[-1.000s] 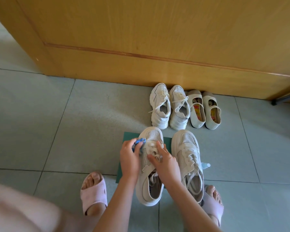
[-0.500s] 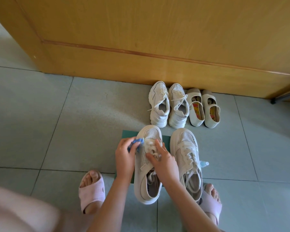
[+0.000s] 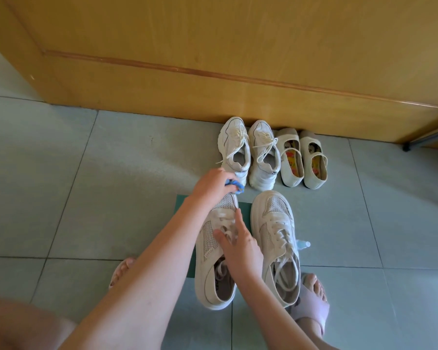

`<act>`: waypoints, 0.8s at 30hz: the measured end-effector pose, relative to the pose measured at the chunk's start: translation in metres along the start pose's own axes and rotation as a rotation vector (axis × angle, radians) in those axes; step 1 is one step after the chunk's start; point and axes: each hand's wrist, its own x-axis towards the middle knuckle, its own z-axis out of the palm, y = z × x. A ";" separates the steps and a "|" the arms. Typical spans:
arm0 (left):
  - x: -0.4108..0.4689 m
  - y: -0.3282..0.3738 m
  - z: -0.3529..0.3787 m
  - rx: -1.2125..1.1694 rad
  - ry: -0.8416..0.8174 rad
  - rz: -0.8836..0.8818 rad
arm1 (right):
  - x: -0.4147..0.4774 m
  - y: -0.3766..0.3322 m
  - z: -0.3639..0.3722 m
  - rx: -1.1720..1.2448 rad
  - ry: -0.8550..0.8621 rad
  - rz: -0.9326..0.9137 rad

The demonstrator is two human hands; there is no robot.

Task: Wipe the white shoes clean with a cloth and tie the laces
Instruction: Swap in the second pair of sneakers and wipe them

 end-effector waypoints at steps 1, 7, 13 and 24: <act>-0.001 -0.002 0.000 0.000 0.003 0.006 | 0.000 0.000 0.001 0.007 0.004 0.001; -0.016 -0.017 0.002 -0.065 0.139 -0.006 | -0.001 0.001 0.003 0.052 0.030 -0.009; -0.045 -0.031 0.010 -0.189 0.325 -0.090 | -0.001 0.001 0.003 0.069 0.028 -0.026; -0.089 -0.034 0.042 -0.382 0.568 -0.221 | 0.002 0.001 0.003 0.055 0.019 -0.039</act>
